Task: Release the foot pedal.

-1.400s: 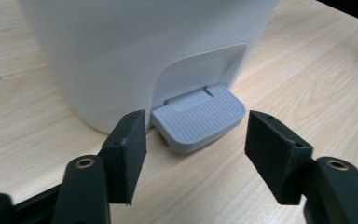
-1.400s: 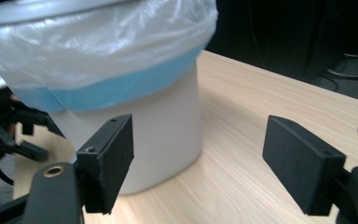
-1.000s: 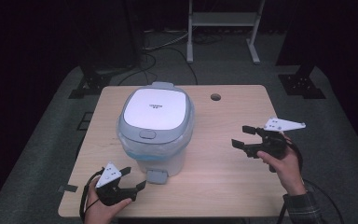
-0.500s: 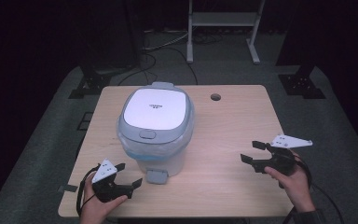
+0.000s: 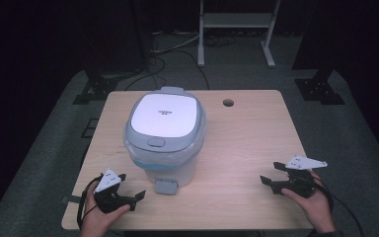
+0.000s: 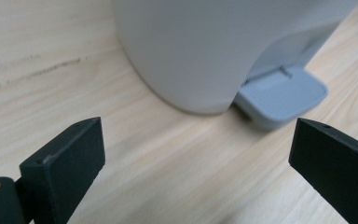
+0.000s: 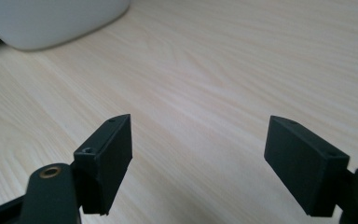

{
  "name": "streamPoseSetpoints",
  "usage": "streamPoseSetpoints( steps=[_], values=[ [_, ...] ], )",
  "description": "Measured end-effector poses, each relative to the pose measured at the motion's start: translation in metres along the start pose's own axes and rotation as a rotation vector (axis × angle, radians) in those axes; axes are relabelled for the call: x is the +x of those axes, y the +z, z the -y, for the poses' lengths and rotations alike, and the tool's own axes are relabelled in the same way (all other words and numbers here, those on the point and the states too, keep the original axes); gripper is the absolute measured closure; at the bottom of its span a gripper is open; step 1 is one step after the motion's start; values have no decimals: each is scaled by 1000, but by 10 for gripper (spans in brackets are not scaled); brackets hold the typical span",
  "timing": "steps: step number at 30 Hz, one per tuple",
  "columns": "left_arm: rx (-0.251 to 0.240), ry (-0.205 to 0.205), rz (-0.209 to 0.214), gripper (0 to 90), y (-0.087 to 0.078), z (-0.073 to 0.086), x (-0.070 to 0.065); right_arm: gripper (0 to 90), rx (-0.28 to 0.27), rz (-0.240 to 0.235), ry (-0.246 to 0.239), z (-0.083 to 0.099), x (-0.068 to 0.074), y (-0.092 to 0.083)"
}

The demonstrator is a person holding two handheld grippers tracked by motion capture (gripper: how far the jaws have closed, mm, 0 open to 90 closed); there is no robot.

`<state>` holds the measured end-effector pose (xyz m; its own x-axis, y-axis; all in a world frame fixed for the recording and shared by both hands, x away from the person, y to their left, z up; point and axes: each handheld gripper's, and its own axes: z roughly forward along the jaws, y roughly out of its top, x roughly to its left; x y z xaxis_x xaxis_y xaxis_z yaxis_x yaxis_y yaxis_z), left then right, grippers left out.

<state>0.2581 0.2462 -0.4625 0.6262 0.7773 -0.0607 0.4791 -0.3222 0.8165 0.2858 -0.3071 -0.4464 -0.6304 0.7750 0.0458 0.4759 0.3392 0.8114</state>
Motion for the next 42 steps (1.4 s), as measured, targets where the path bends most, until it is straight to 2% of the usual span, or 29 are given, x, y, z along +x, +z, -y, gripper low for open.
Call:
streamPoseSetpoints(
  steps=[6,17,23,29,31,33,42],
  values=[
    [19,9,6,20,2,3,3,214,46,34,-21,12,2,3],
    [64,15,3,20,7,9,7,200,112,61,-24,24,4,9],
    [87,36,2,20,11,13,9,179,162,80,-26,32,3,16],
    [115,54,-2,20,14,14,8,139,152,58,2,34,2,18],
    [145,70,-2,20,16,14,7,125,128,59,4,37,2,19],
    [154,92,-8,16,17,14,6,124,121,60,4,37,2,19],
    [155,102,3,7,17,14,5,101,124,73,16,37,2,20]
  ],
)
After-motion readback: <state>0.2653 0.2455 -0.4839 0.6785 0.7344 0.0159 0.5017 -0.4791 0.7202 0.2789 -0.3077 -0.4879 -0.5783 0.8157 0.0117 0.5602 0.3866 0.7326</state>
